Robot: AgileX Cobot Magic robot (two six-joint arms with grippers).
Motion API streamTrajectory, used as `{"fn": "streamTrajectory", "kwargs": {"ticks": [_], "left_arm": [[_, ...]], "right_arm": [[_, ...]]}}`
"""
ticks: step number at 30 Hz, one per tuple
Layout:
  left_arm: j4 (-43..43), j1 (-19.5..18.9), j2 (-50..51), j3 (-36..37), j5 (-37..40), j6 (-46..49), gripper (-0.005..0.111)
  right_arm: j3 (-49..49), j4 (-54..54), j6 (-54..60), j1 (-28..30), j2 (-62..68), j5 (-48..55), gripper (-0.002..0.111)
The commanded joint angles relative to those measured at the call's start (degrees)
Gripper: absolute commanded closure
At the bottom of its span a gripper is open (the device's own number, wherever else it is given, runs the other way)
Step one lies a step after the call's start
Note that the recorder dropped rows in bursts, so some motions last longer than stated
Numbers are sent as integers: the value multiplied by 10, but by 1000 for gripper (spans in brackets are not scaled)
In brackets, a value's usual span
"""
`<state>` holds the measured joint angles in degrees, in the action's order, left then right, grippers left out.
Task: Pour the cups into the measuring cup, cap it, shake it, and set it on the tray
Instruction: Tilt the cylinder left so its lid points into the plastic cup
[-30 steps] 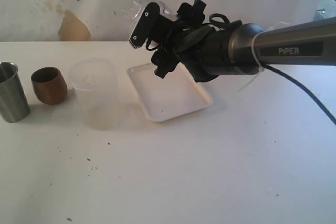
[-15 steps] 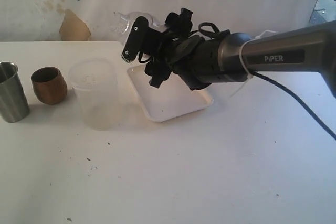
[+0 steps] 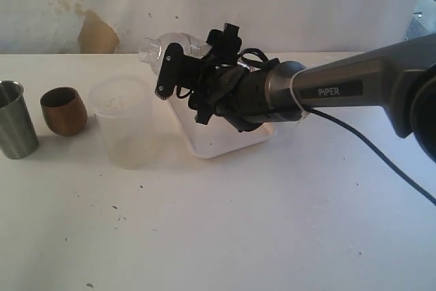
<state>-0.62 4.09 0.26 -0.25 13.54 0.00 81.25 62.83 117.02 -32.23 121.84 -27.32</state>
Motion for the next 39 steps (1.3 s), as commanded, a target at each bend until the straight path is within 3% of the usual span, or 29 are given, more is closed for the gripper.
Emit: {"fn": "streamTrajectory", "kwargs": {"ticks": [1, 39], "left_arm": [[-1, 0, -3, 3, -2, 0, 107], [-1, 0, -3, 3, -2, 0, 107]], "right_arm": [[16, -20, 50, -3, -11, -40, 108], [15, -181, 53, -3, 6, -122, 108]]}}
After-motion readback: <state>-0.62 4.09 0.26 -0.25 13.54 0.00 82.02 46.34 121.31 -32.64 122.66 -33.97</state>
